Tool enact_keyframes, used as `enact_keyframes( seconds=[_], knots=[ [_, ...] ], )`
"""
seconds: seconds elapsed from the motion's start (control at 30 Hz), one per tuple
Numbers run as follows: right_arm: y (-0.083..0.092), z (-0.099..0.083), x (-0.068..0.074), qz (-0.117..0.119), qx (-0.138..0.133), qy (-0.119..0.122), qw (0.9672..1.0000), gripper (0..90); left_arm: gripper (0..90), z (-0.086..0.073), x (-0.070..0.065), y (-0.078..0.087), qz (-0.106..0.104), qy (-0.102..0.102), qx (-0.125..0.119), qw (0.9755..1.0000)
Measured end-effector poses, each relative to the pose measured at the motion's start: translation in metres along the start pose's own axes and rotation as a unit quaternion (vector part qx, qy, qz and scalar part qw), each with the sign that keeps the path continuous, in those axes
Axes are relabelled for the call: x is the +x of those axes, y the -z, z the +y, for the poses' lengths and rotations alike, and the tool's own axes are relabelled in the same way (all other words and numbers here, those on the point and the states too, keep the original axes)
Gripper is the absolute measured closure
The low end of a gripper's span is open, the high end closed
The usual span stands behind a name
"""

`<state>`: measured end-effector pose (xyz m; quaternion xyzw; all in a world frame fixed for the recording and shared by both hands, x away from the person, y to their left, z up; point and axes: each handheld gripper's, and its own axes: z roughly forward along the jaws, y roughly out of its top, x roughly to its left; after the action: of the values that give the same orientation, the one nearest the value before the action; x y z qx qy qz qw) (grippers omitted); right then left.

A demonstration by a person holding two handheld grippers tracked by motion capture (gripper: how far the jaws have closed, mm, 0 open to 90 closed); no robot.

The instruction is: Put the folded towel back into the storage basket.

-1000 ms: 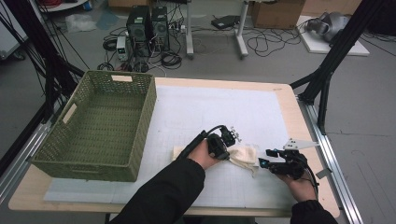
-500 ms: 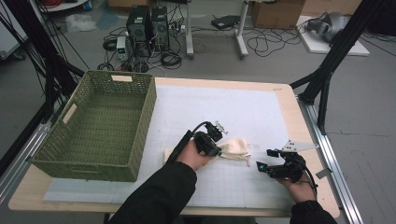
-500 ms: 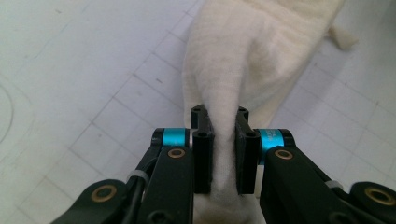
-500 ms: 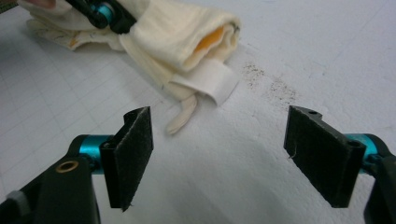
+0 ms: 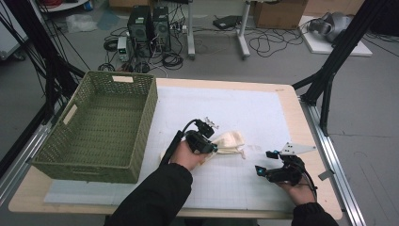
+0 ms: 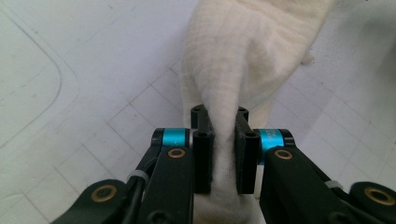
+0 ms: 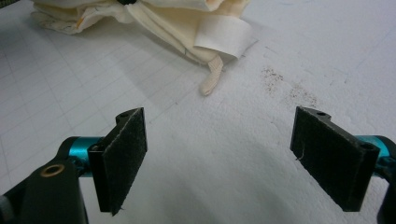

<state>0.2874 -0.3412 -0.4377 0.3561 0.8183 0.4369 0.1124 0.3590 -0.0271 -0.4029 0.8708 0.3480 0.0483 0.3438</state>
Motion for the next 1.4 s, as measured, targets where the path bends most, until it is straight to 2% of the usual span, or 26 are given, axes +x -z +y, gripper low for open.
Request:
enact_keyframes(
  seconds=[0.07, 0.23, 0.4, 0.53, 0.77, 1.03, 1.27, 1.4],
  knots=[
    [-0.001, 0.000, 0.000, 0.001, -0.003, 0.000, 1.0000, 17.5, 80.9, 0.000, 0.001, 0.002, 0.000, 0.000, -0.001, 1.0000],
    [-0.001, 0.000, 0.001, 0.001, 0.000, -0.002, 1.0000, 16.6, 80.9, -0.001, 0.006, 0.006, -0.012, 0.024, -0.010, 0.9996],
    [-0.003, 0.000, 0.001, 0.004, 0.000, 0.000, 1.0000, 16.1, 80.9, -0.001, 0.012, 0.011, -0.014, 0.040, -0.020, 0.9989],
    [-0.003, 0.000, 0.001, 0.004, -0.001, 0.002, 1.0000, 16.1, 80.9, -0.001, 0.018, 0.015, -0.026, 0.063, -0.032, 0.9972],
    [-0.003, 0.001, 0.001, 0.005, -0.001, 0.002, 1.0000, 15.9, 80.8, -0.002, 0.025, 0.024, -0.040, 0.093, -0.054, 0.9934],
    [-0.004, 0.001, 0.001, 0.006, -0.002, 0.007, 1.0000, 15.1, 80.8, -0.003, 0.032, 0.033, -0.065, 0.125, -0.080, 0.9868],
    [-0.005, 0.002, 0.002, 0.008, -0.001, 0.006, 0.9999, 15.0, 80.8, -0.004, 0.037, 0.043, -0.068, 0.142, -0.095, 0.9829],
    [-0.005, 0.002, 0.002, 0.008, 0.001, 0.003, 1.0000, 15.0, 80.8, -0.005, 0.042, 0.050, -0.074, 0.154, -0.108, 0.9792]
  ],
)
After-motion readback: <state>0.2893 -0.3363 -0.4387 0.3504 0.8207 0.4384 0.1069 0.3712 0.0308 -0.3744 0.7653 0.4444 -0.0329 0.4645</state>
